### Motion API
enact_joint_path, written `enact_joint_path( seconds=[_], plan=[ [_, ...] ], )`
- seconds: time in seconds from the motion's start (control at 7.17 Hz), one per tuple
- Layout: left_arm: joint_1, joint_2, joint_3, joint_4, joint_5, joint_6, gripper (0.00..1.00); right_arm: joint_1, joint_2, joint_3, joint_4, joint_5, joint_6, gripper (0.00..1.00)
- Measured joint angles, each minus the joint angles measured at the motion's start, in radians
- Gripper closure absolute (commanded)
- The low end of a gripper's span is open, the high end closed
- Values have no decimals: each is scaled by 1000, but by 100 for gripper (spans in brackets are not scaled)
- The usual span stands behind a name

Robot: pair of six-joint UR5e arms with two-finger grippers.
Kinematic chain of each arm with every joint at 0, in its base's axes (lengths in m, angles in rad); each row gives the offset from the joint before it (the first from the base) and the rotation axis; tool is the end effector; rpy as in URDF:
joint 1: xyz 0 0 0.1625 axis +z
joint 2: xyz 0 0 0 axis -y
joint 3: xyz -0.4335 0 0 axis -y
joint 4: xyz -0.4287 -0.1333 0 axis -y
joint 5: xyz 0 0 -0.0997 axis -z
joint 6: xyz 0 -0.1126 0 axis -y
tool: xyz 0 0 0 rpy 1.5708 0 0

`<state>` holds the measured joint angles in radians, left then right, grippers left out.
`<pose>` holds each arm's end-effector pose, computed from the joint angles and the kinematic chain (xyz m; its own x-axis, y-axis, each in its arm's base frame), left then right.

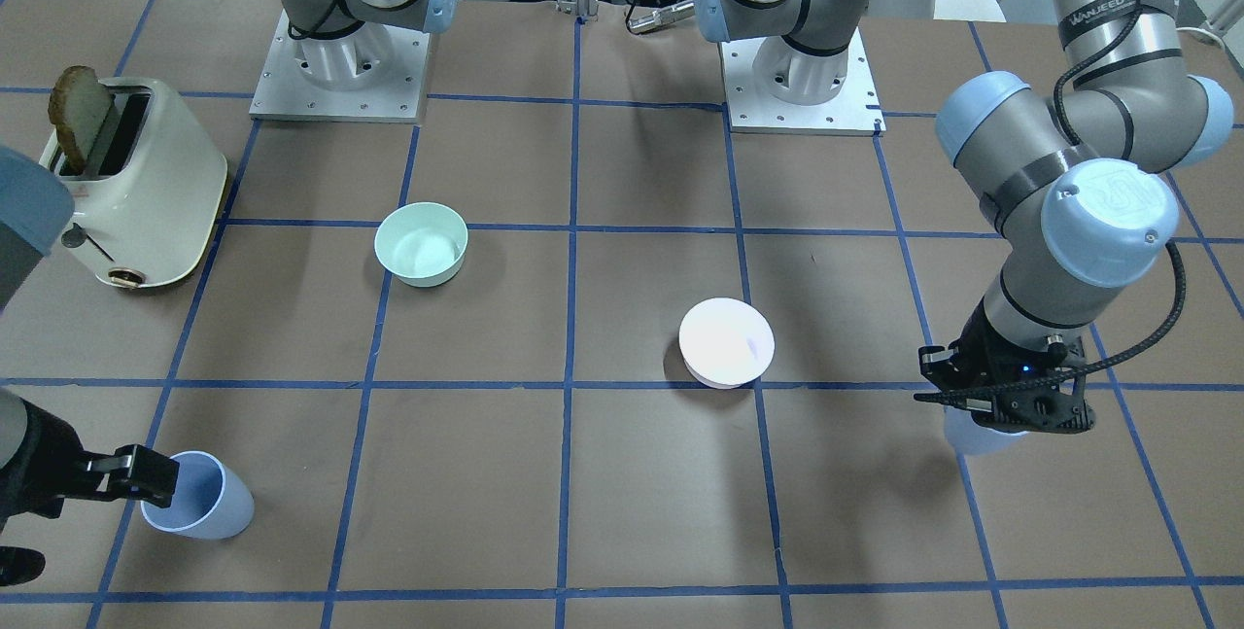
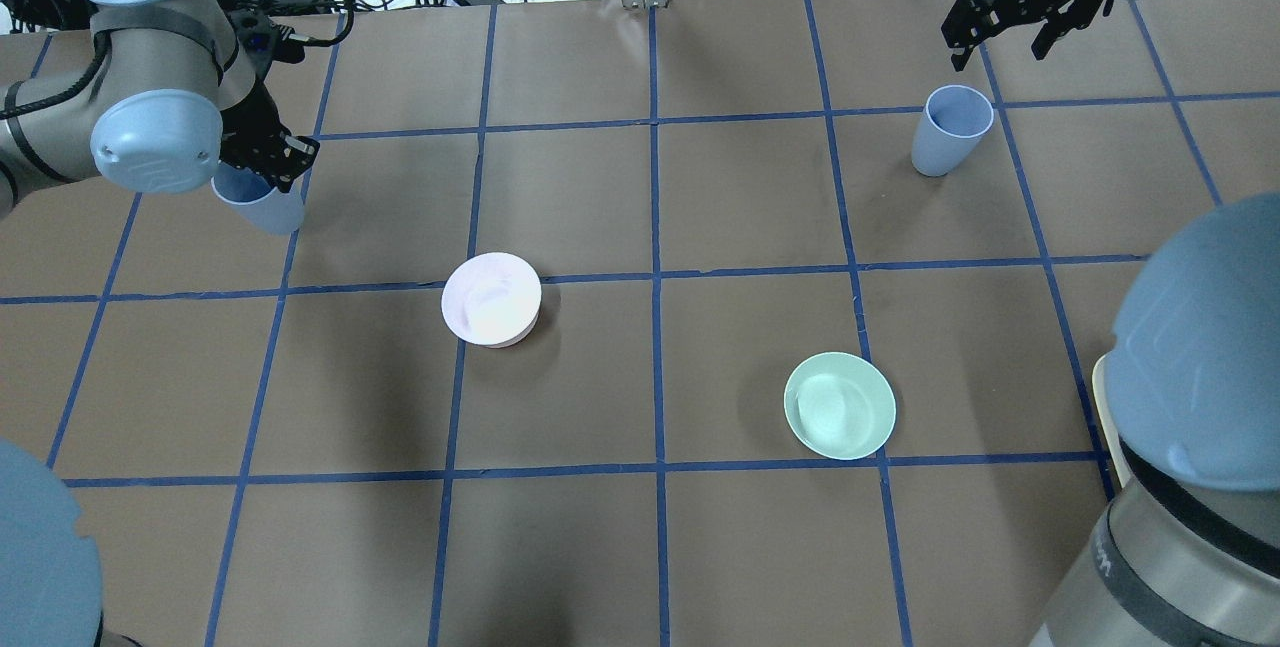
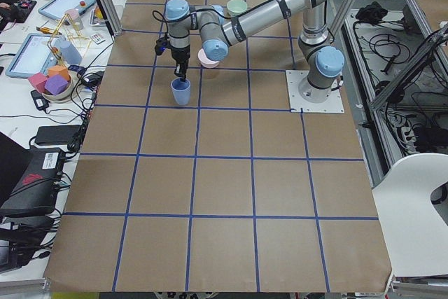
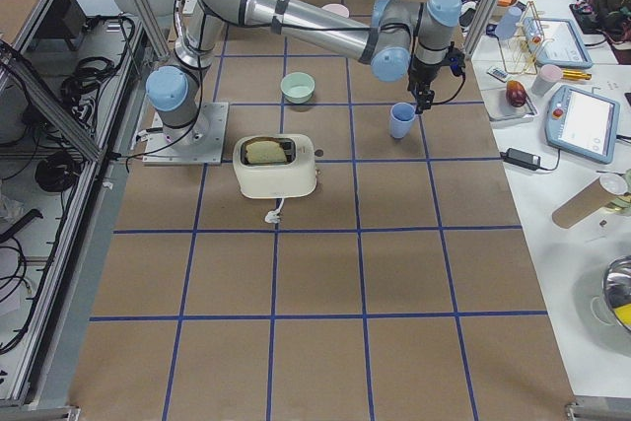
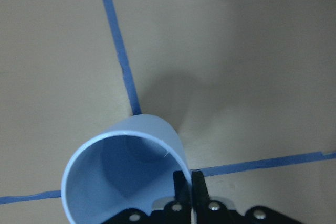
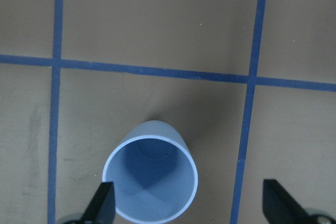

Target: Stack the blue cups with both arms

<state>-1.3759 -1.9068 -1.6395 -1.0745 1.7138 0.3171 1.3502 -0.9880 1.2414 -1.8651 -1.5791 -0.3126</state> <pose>0.0102 -0.6569 0.3011 -0.9804 0.1103 -0.1634 0.1188 0.9920 -0.0427 -0.0367 -0.7684 0.3085 -0.9956 -0.0913 0.0205 -0.0920 0.9951 -0.0364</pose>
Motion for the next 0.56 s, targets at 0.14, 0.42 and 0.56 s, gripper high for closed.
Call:
enact_joint_path(
  seconds=[0.14,0.42,0.56],
  plan=[
    [-32,-7,68,-71,-27,-103,100,-9,26,0,-15,0,-2,0],
    [-135,-21,211,-229,-104,-387,100,-17,53,21,-8,-5,-5,0],
    [-207,-31,246,-255,-126,-547,100,-18,56,39,6,-6,-5,0]
  ],
)
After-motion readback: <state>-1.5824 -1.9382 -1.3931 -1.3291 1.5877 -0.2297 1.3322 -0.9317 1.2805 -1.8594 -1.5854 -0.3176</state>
